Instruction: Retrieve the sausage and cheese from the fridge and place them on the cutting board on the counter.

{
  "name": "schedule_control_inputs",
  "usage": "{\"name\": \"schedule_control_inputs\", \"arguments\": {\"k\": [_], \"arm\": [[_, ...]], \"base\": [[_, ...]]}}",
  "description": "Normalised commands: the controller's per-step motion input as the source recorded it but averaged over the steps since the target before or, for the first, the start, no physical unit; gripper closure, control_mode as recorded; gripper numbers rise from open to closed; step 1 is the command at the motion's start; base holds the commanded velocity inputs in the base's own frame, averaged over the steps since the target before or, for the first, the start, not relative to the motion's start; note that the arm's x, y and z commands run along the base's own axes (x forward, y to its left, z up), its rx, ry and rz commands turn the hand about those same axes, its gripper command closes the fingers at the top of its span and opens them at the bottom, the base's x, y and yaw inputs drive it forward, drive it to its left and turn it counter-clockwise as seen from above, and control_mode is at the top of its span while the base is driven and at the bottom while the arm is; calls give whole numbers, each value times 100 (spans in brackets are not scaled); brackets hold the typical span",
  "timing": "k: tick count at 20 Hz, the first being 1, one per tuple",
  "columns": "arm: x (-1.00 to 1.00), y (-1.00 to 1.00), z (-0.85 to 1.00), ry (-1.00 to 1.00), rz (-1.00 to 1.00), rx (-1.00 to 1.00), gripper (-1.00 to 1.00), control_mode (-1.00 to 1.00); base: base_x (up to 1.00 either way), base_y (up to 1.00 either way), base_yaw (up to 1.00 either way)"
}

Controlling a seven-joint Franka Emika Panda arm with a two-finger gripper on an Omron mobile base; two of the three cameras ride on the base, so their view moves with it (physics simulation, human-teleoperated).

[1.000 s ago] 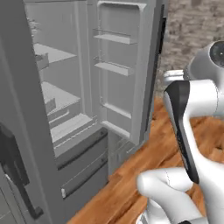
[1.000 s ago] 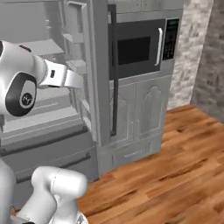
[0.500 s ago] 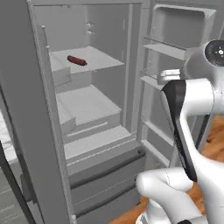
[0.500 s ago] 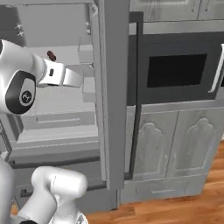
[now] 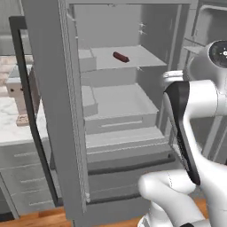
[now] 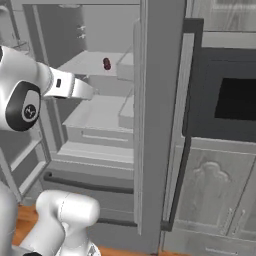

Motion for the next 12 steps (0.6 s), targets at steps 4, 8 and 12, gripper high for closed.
{"name": "schedule_control_inputs", "arguments": {"k": [4,8,12], "arm": [[0,0,0,0,0,0,-100,100],[0,0,0,0,0,0,-100,100],[0,0,0,0,0,0,-100,100]], "base": [[33,-3,43],[61,-1,26],[72,-14,7]]}}
